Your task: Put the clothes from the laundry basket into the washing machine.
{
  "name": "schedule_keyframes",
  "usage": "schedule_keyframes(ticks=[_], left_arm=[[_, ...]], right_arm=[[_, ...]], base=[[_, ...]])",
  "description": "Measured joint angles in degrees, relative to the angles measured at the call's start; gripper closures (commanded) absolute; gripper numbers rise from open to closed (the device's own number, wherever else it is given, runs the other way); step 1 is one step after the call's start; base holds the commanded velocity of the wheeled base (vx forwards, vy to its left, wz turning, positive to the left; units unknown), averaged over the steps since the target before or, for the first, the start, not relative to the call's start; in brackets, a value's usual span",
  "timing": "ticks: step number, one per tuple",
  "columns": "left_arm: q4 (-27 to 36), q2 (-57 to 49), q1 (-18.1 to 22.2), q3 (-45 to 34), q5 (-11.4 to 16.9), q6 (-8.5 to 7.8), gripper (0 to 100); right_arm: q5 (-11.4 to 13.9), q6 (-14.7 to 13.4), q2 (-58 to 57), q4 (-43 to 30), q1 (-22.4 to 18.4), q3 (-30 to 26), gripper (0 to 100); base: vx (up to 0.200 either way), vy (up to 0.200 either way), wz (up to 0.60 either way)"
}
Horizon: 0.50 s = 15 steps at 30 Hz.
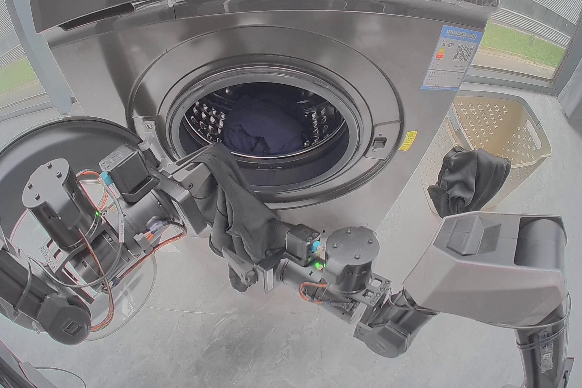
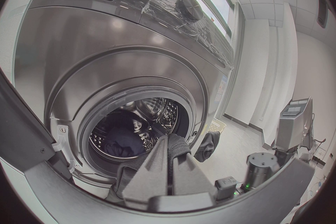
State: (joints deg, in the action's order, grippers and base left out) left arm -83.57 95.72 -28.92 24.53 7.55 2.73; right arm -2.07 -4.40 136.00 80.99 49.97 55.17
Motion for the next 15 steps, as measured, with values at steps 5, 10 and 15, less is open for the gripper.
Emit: schedule_keyframes(ticks=[5,10,15], left_arm=[[0.0,-0.2,-0.2,0.0,0.0,-0.02,100],[0.0,-0.2,-0.2,0.0,0.0,-0.02,100],[0.0,-0.2,-0.1,0.0,0.0,-0.02,100]], right_arm=[[-0.4,0.1,1.7,-0.9,-2.9,4.4,0],[-0.5,0.2,2.4,-0.6,-3.8,5.5,100],[-0.5,0.4,2.8,0.0,-3.9,5.5,100]], base=[[0.0,0.0,0.0],[0.0,0.0,0.0],[0.0,0.0,0.0]])
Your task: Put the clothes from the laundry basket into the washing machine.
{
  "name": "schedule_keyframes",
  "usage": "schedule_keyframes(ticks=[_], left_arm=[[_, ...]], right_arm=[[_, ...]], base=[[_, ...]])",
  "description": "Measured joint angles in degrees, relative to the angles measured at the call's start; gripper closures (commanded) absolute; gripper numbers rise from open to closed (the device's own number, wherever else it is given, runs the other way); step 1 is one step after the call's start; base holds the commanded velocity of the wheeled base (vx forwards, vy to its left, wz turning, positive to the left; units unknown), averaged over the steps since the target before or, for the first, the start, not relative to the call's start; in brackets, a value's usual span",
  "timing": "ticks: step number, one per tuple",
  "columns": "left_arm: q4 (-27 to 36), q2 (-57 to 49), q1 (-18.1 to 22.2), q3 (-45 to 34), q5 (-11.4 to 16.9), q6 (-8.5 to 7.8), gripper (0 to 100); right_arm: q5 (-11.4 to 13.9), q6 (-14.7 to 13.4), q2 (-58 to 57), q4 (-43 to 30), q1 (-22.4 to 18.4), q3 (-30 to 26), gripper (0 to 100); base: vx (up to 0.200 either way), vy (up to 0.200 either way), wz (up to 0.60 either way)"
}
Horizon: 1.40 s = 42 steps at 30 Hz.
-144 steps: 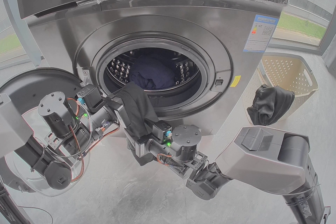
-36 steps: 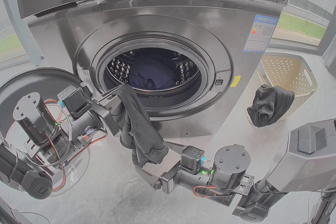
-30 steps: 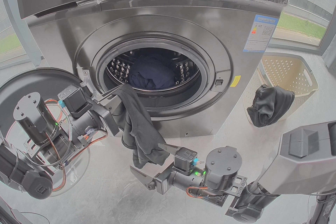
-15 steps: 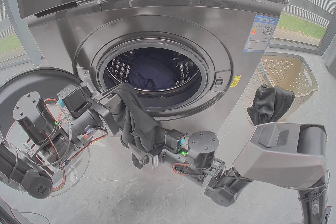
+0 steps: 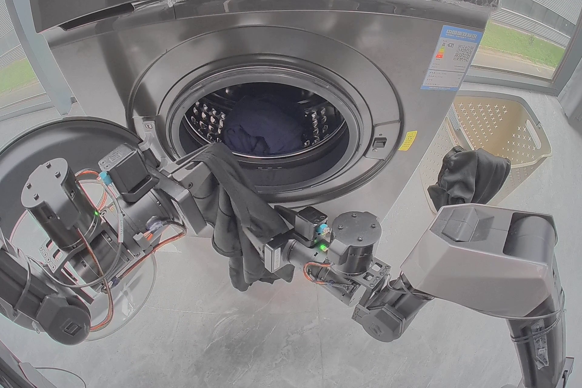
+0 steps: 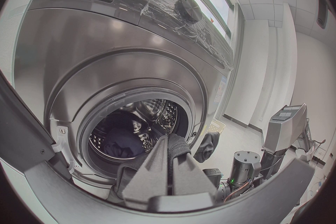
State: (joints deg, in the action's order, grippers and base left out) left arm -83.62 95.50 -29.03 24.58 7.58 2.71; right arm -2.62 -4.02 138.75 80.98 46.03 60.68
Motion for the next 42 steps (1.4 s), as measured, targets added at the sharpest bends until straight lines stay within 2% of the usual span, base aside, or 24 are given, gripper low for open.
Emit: schedule_keyframes(ticks=[9,21,30,31,36,42], left_arm=[[0.0,0.1,0.2,0.0,0.0,0.0,100],[0.0,0.2,1.0,0.0,0.0,0.0,100],[0.0,0.2,1.6,-0.1,0.1,-0.02,100],[0.0,0.2,1.6,-0.1,0.1,-0.02,100],[0.0,0.1,1.3,-0.1,0.1,-0.02,100],[0.1,-0.1,1.1,0.0,0.1,0.0,100]], right_arm=[[0.0,1.5,-0.9,0.4,-0.1,-2.8,100],[0.2,2.0,-11.2,1.6,0.3,-16.6,100],[0.6,1.7,-18.0,2.6,-0.8,-23.2,100],[0.6,1.7,-18.1,2.9,-0.8,-23.4,0],[0.5,1.6,-17.2,3.0,-1.2,-22.0,0],[0.2,1.5,-11.8,2.5,-3.4,-14.4,0]], base=[[0.0,0.0,0.0],[0.0,0.0,0.0],[0.0,0.0,0.0],[0.0,0.0,0.0],[0.0,0.0,0.0],[0.0,0.0,0.0]])
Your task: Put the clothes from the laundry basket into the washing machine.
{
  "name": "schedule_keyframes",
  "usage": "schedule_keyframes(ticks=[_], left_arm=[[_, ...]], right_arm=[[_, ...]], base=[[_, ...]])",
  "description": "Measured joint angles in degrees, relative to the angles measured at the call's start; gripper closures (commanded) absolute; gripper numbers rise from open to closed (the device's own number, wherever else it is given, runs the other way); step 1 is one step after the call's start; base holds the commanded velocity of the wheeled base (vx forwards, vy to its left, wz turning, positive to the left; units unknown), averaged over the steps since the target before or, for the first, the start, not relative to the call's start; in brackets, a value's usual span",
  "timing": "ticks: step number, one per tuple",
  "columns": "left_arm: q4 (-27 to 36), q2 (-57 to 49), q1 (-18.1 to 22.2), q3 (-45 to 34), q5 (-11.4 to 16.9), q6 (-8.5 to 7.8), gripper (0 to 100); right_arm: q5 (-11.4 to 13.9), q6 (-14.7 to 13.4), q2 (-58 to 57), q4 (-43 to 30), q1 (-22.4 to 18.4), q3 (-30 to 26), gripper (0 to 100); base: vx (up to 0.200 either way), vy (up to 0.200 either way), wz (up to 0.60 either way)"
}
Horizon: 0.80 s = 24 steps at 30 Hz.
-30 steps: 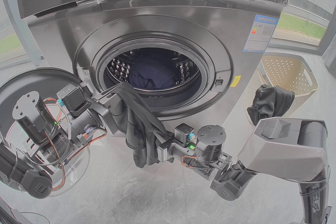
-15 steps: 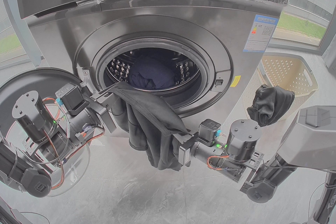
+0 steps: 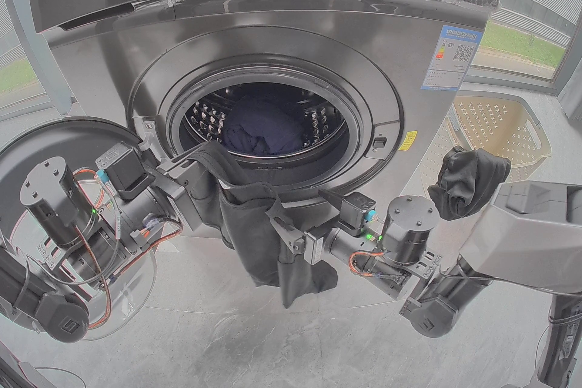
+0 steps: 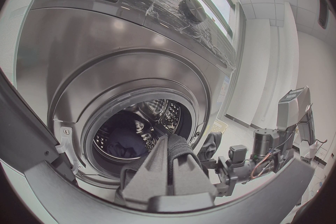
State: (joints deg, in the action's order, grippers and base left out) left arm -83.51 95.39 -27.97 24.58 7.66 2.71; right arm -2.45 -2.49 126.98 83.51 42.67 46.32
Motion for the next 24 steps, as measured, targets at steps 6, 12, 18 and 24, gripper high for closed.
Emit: schedule_keyframes(ticks=[6,12,18,24], left_arm=[[0.0,-0.1,-0.1,0.1,0.0,0.0,100],[0.0,-0.2,-0.1,0.2,0.0,0.0,100],[0.0,-0.2,-0.1,0.2,0.0,0.0,100],[0.0,-0.2,0.0,0.1,0.0,-0.02,100]], right_arm=[[-0.1,0.0,4.9,-0.2,-0.9,4.4,0],[-0.2,0.0,6.9,-0.1,-0.8,6.2,0],[-0.1,-0.1,7.4,0.1,-0.7,6.8,100],[-0.1,-0.1,7.1,0.5,-0.8,6.0,100]], base=[[0.0,0.0,0.0],[0.0,0.0,0.0],[0.0,0.0,0.0],[0.0,0.0,0.0]])
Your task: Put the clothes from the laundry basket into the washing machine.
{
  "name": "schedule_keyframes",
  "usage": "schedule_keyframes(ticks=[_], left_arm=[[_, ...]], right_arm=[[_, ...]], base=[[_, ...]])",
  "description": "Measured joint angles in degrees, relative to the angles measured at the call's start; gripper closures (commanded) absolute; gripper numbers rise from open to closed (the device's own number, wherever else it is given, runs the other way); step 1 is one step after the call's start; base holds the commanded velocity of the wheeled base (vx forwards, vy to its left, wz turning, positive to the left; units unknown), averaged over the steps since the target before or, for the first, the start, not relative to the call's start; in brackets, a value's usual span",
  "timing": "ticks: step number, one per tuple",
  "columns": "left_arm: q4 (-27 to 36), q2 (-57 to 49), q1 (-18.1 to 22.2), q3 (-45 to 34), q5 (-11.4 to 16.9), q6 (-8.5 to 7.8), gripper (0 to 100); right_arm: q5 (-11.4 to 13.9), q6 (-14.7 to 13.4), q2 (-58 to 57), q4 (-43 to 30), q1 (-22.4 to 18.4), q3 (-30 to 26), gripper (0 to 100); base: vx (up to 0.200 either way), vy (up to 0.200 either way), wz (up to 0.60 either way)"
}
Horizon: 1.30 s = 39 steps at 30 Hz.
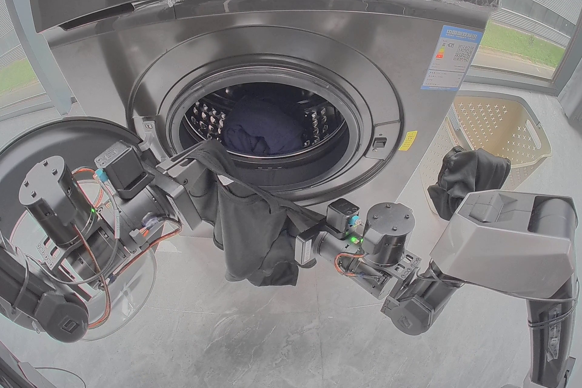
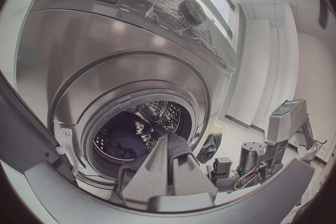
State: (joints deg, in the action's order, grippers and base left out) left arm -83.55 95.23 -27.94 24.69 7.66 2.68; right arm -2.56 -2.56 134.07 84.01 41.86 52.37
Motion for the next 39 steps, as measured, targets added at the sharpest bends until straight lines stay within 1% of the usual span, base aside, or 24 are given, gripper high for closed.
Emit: schedule_keyframes(ticks=[5,12,19,24,31,39], left_arm=[[0.0,0.0,0.3,-0.1,0.0,0.0,100],[0.2,-0.1,1.8,-0.9,0.4,-0.01,100],[-0.6,-0.4,2.5,-2.1,0.8,0.21,100],[-0.9,-1.5,2.5,-2.3,1.1,0.46,100],[-0.9,-3.8,2.2,-2.2,1.2,0.46,100],[0.0,-7.0,2.1,0.9,1.1,0.55,100]], right_arm=[[0.0,0.1,-3.5,-0.2,-0.6,-3.7,100],[-0.3,-0.3,-14.3,-0.5,-2.5,-10.5,100],[-0.5,-0.9,-24.8,-0.6,-4.8,-14.2,100],[-0.5,-1.0,-28.9,-0.6,-6.3,-14.5,100],[-0.5,-0.9,-32.4,-0.6,-6.9,-13.6,100],[-0.6,-0.9,-35.4,-0.9,-7.2,-13.2,100]], base=[[0.0,0.0,0.0],[0.0,0.0,0.0],[0.0,0.0,0.0],[0.0,0.0,0.0],[0.0,0.0,0.0],[0.0,0.0,0.0]])
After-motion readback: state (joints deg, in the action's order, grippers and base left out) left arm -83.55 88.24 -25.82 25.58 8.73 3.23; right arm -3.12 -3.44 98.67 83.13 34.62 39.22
